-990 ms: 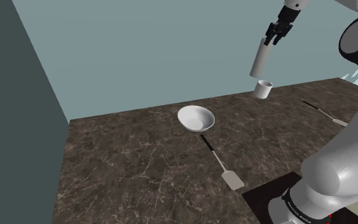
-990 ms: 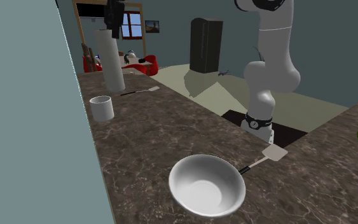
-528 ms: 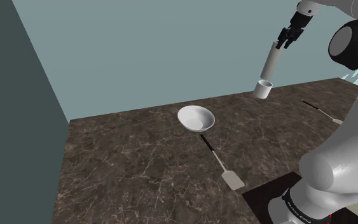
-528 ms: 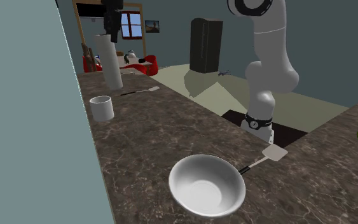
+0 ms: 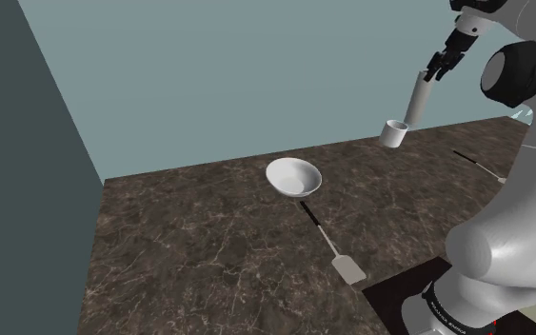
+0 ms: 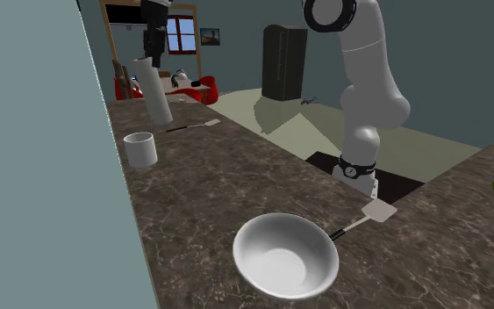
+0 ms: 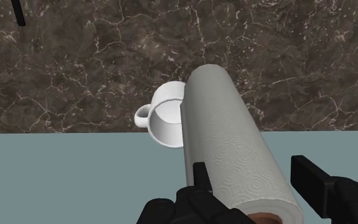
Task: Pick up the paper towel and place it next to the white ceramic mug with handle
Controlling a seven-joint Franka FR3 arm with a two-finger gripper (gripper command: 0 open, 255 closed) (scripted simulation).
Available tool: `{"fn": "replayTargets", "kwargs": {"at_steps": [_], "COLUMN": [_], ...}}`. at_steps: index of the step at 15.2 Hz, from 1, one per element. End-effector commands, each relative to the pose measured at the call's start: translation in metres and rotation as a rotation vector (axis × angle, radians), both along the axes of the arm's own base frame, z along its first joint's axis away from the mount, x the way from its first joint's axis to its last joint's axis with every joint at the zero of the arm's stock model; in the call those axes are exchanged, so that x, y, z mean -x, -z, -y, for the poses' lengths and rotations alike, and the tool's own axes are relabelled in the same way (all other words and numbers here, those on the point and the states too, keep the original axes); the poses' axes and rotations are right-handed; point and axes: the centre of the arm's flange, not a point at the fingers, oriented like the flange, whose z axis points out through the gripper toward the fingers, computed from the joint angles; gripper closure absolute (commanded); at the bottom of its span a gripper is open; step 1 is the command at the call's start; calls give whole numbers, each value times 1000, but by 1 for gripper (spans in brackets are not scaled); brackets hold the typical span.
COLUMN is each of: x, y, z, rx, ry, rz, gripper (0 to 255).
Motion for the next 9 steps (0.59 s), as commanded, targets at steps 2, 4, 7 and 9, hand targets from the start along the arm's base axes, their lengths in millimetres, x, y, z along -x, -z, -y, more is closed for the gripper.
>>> {"fn": "replayTargets", "kwargs": {"at_steps": [2, 4, 7, 9], "x": [1, 1, 1, 1], "y": [16, 26, 42, 53], "z": [1, 1, 1, 1], "rx": [0, 0, 0, 0], "ry": [-1, -1, -1, -1], "rz": [0, 0, 0, 0], "gripper": [255, 255, 255, 255]}}
